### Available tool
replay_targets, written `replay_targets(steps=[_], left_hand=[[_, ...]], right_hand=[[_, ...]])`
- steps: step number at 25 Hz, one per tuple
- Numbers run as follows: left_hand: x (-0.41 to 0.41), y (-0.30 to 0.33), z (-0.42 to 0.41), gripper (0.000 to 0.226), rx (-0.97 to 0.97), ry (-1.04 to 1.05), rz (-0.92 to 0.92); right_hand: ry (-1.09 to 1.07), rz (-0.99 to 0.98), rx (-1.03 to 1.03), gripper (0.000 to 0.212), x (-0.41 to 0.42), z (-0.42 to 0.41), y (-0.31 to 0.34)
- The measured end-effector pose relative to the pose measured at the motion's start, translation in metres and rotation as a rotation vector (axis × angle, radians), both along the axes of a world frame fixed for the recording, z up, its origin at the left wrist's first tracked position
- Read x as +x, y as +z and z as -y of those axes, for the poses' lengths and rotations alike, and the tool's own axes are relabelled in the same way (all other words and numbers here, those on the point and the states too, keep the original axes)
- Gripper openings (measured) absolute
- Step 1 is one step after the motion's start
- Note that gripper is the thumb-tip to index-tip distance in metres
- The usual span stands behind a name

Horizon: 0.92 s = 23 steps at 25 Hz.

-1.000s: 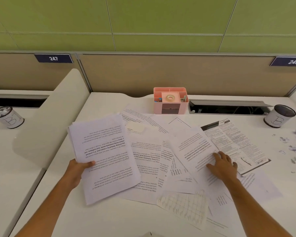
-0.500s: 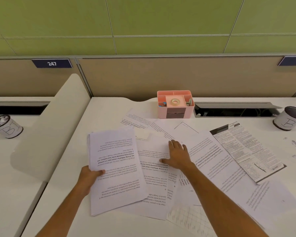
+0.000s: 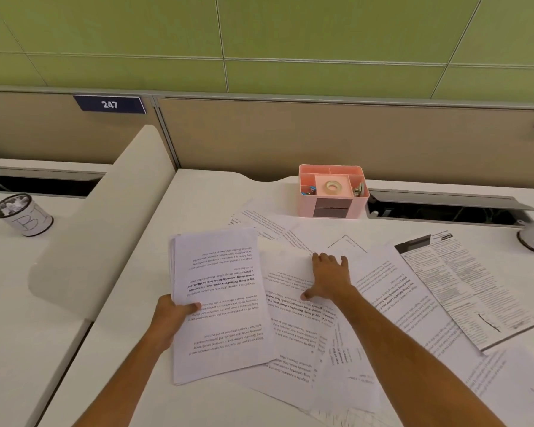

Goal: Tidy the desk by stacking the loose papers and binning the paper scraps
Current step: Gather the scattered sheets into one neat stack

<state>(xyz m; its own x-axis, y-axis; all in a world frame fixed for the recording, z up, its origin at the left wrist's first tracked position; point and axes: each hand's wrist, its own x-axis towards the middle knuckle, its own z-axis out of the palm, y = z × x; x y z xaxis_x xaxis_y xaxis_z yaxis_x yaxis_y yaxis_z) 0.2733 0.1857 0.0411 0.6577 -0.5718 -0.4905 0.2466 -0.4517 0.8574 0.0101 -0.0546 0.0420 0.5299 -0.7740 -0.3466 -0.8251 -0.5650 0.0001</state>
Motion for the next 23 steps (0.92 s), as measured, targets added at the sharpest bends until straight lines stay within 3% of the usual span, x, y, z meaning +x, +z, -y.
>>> replay_targets(steps=[3, 10, 14, 16, 19, 23], left_hand=[[-0.001, -0.001, 0.000, 0.030, -0.002, 0.017, -0.007], [-0.001, -0.001, -0.002, 0.029, -0.015, 0.018, -0.008], [0.000, -0.001, -0.002, 0.028, -0.016, 0.006, -0.013], [0.001, -0.002, -0.002, 0.028, -0.016, 0.000, -0.016], [0.001, -0.003, -0.002, 0.030, -0.039, -0.014, -0.032], [0.001, -0.006, -0.002, 0.034, -0.061, -0.025, -0.047]], right_hand=[[0.022, -0.003, 0.025, 0.094, 0.002, 0.001, 0.004], [-0.108, 0.089, 0.117, 0.087, 0.003, -0.005, 0.006], [-0.190, 0.230, 0.312, 0.062, 0.004, 0.001, 0.021], [-0.147, 0.273, 0.435, 0.047, 0.007, 0.009, 0.036], [-0.015, 0.299, 0.441, 0.018, 0.009, 0.018, 0.065], [0.150, 0.316, 0.283, 0.017, 0.012, 0.026, 0.124]])
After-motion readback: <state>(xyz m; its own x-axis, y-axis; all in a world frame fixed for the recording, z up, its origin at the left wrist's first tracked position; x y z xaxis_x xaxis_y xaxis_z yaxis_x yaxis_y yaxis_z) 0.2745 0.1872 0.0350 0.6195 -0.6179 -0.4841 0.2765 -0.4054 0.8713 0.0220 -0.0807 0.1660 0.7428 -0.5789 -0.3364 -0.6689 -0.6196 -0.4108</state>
